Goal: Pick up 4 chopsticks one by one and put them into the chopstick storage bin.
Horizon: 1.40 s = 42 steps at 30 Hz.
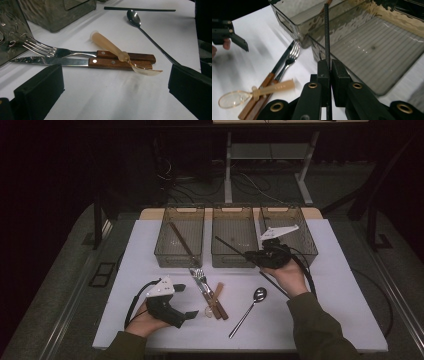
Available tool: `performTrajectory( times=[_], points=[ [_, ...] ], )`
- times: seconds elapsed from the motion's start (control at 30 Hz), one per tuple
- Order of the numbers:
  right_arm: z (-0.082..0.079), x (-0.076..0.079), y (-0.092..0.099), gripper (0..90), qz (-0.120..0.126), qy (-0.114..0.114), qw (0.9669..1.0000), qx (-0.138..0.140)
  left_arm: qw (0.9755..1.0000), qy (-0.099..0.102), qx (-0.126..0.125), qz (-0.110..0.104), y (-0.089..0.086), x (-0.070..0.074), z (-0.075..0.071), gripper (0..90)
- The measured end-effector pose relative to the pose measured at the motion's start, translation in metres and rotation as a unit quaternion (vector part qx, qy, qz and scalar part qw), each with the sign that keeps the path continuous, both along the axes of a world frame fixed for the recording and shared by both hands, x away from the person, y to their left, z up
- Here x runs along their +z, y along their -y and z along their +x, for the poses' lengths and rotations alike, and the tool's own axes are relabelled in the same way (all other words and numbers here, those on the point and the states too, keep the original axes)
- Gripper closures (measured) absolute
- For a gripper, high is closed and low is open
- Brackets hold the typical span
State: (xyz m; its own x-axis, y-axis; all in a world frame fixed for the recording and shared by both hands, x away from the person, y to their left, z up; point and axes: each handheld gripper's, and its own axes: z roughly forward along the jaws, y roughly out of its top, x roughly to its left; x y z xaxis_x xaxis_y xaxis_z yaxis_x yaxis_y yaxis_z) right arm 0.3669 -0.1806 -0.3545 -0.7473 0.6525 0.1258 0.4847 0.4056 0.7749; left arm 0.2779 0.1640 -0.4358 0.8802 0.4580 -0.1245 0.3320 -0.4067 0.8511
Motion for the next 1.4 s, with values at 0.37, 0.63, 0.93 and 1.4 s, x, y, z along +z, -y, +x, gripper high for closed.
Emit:
performTrajectory(
  times=[0.37,0.63,0.93,1.4],
  points=[
    [0.024,0.007,-0.031,85.3,-0.008,0.002,1.0,-0.003,1.0,0.001,0.003,0.003,0.0,0.0,0.0,0.0],
    [0.043,0.011,-0.057,85.3,-0.009,-0.004,0.9999,-0.009,1.0,0.001,0.001,0.005,-0.001,0.0,0.001,0.0],
    [0.063,0.015,-0.092,85.3,-0.026,-0.012,0.9994,-0.016,1.0,0.001,0.005,0.004,0.001,-0.001,0.001,0.0],
    [0.103,0.014,-0.15,85.3,-0.057,-0.025,0.9976,-0.029,1.0,0.004,0.003,0.001,0.0,-0.001,0.002,0.0]
  ],
)
